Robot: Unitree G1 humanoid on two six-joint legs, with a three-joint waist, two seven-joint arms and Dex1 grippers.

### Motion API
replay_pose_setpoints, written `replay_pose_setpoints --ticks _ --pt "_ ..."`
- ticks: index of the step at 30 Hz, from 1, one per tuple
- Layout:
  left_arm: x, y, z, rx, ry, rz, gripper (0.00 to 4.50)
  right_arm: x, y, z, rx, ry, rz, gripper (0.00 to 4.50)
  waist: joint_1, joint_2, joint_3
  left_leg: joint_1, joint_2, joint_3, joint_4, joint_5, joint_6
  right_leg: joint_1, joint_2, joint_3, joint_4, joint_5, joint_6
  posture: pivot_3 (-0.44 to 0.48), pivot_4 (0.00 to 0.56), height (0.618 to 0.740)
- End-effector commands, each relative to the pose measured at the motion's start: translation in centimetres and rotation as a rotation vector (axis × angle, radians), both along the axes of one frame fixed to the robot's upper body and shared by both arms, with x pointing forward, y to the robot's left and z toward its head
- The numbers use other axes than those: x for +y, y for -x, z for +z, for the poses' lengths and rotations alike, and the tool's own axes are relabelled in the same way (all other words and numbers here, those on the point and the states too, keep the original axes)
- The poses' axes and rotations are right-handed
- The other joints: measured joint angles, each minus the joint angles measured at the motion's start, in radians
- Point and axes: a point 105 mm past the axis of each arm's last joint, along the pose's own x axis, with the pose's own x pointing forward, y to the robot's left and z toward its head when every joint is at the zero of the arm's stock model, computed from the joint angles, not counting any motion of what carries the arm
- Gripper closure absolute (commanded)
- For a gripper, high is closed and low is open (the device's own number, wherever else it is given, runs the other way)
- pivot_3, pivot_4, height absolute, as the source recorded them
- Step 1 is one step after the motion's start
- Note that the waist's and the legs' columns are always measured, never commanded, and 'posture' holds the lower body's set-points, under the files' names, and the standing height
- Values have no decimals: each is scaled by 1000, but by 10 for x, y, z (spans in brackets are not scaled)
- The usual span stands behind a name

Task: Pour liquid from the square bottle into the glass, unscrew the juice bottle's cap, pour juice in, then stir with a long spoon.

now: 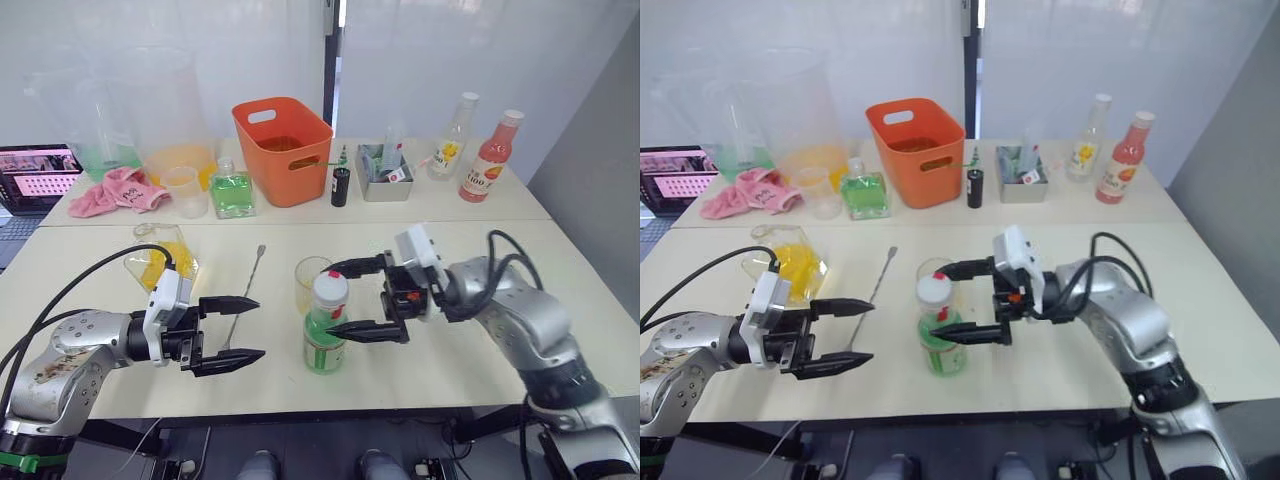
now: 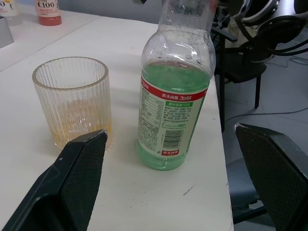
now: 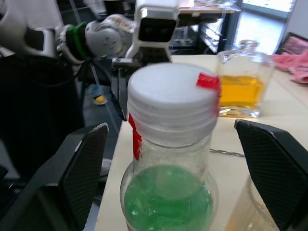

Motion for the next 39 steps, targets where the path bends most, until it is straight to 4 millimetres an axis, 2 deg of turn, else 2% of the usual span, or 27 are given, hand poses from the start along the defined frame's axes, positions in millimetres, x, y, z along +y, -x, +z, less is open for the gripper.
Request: replay_pose_setpoints --ticks 1,2,3,11,12,17,22,26,31,39 --pt "-4 6 14 -45 11 -31 0 5 2 5 -64 -9 69 42 3 0 0 0 0 0 0 0 0 0 0 0 0 0 0 0 150 739" --pt "-4 7 15 -46 13 -31 0 6 1 5 -68 -7 74 42 5 0 0 0 0 0 0 0 0 0 0 0 0 0 0 0 150 739" --pt "-4 7 17 -58 23 -28 0 6 1 5 -69 -11 78 278 6 0 0 0 0 0 0 0 0 0 0 0 0 0 0 0 150 739" --pt "1 2 28 -172 40 9 0 3 3 7 -61 -41 69 2866 6 0 0 0 0 0 0 0 0 0 0 0 1 0 0 0 150 739" --pt "2 2 27 -177 32 8 0 2 4 7 -60 -42 63 2958 6 0 0 0 0 0 0 0 0 0 0 0 1 0 0 0 150 739" --pt "3 4 21 -185 31 11 0 1 15 17 -60 -106 -29 2959 8 0 0 0 0 0 0 0 0 0 0 0 1 0 0 0 150 739" --pt "1 3 21 -177 43 24 0 5 29 31 -11 -185 -265 2959 12 0 0 -2 0 0 1 0 0 -3 -1 0 3 0 0 0 150 739" --pt "2 5 17 -161 36 16 0 5 28 21 113 -181 -567 2959 10 0 0 -2 0 0 0 0 0 -6 0 0 8 0 0 0 150 739" --pt "1 2 19 -163 39 5 0 -3 22 18 81 -192 -823 2959 6 0 0 -2 0 0 1 1 -2 -7 -1 0 9 0 -1 0 150 739" --pt "-1 -4 18 -151 28 -20 0 -3 19 9 53 -131 -890 2959 3 0 0 -2 0 0 0 1 -2 -7 0 0 8 0 -1 0 150 739"
